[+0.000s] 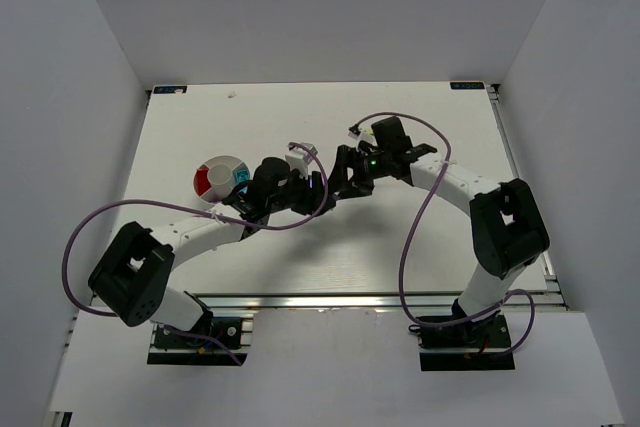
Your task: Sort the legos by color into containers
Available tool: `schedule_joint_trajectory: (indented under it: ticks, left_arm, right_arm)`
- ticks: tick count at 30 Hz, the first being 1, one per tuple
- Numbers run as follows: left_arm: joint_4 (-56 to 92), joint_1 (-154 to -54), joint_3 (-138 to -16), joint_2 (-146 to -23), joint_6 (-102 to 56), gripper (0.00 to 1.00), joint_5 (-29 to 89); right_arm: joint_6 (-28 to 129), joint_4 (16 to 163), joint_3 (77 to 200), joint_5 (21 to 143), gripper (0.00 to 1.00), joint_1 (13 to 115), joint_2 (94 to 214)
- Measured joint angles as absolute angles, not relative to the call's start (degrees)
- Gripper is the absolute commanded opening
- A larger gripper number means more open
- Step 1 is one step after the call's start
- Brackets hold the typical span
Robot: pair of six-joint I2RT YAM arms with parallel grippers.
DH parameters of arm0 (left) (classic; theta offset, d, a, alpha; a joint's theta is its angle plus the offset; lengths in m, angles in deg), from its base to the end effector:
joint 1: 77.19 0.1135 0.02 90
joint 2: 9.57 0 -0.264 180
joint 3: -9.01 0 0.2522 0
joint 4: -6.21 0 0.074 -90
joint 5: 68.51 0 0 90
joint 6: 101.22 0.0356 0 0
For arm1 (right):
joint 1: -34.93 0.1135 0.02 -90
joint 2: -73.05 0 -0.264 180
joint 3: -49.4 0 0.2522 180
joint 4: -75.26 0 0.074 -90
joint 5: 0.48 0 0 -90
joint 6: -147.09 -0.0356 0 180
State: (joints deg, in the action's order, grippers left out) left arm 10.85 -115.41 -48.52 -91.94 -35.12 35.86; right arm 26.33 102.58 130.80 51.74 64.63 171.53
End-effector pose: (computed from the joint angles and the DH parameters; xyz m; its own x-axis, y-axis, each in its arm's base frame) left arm 0.2367 -0.1977 0.2158 -0.6651 0.0242 -0.7464 0.5465 0.6969 -0.4643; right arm 0.3132 0.2037 0.2291 -0.9170 -0.0577 -0.3947 -0.3524 0.5809 0.7337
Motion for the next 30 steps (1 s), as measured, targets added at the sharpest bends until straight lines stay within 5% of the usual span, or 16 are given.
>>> schedule_joint_trajectory:
  ticks: [5,12,15,30]
  left_arm:
    - [10.98,-115.65,-48.69,-91.08,-34.55,0.47,35.75]
    - [11.11,-115.80,-48.74,-91.06,-33.52,0.47,35.42]
    - [11.06,-115.93,-48.72,-91.04,-33.28,0.46,35.42]
    - [11.13,-116.04,-45.48,-89.07,-33.04,0.46,35.86]
  right_arm:
    - [24.69,101.79,130.34,49.70,0.57,64.69,172.27]
    - [22.70,99.52,130.02,47.52,0.17,64.69,172.44]
    - [22.70,99.00,130.02,47.28,0.07,64.38,172.47]
    - [24.14,97.80,130.02,45.27,0.00,56.82,172.93]
